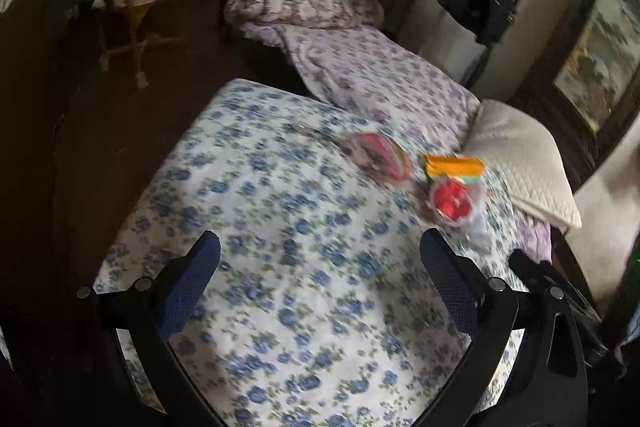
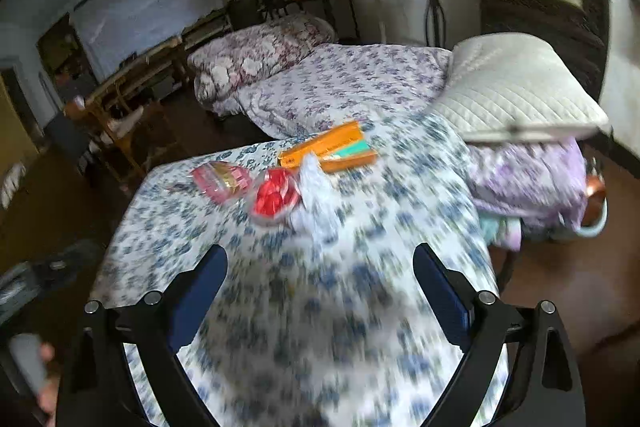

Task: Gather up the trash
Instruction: 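Swing both tools back toward the bed, then grasp the white plastic bag with the right gripper while the left gripper grasps the clear cup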

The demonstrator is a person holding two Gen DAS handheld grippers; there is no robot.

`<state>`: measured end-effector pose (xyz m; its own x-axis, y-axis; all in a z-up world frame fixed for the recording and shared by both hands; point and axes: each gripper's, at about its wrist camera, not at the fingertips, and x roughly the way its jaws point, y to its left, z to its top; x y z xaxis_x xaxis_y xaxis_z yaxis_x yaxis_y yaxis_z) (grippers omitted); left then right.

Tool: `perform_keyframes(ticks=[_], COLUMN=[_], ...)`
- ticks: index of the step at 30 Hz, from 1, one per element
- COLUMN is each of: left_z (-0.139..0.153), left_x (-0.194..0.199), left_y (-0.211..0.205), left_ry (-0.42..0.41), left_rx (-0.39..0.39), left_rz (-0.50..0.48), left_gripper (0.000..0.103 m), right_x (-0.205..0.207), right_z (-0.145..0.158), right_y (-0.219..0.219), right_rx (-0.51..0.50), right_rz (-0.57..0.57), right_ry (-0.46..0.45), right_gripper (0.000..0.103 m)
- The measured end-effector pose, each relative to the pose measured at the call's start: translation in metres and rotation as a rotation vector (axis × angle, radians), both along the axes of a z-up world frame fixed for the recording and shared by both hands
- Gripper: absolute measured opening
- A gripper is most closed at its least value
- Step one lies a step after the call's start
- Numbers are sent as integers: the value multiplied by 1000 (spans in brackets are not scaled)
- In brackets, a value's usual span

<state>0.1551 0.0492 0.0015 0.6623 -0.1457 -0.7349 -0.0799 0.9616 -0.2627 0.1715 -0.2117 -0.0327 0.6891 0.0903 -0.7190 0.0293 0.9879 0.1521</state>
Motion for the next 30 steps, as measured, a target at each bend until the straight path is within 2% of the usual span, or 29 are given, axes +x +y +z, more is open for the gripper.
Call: perform_keyframes(ticks=[3,6,8,10,13,15,16,19,21,23,27,30], left_z=[1,0,-1,-3,-4,-5,-6,-9,-10,-12,-25,-45], left_x=[1,4,7,9,11,12,13,19,28,42,67,86], left_y=[7,8,6,4,-3,-10,-14,-30,-46,-72,-120,-150], left_ry=[-6,-5,2,6,9,8,5,-3,-12,-22,-17,19], left_rx=[-21,-20,-28,-38,-42,-21,-6,22,33,82,147,206], left_rz=[5,6,4,-1,-19,-37,-47,-95,-142,-206,-306,-342], left_gripper=[96,96,96,96,96,96,96,96,96,96,96,96], right_x=[17,27,35,43,53,57,57,40,16,-14,-66,-73], right_z=[-11,-23,-31,-36,-43,-47,-49,-41,-32,-24,-13,-16], right_y=[15,17,17,16,18,20,19,15,7,-6,-19,-26], right_rx=[-77,-141,-148,-135,-152,-138,-126,-110,-81,-1,13,33], right_rz=[8,-13,-14,-12,6,20,23,11,-37,-73,-109,-111], right_ry=[25,50,90,103,101,105,116,121,149,177,122,114], right_gripper=[90,82,66,58,57,22,9,9,9,9,9,9])
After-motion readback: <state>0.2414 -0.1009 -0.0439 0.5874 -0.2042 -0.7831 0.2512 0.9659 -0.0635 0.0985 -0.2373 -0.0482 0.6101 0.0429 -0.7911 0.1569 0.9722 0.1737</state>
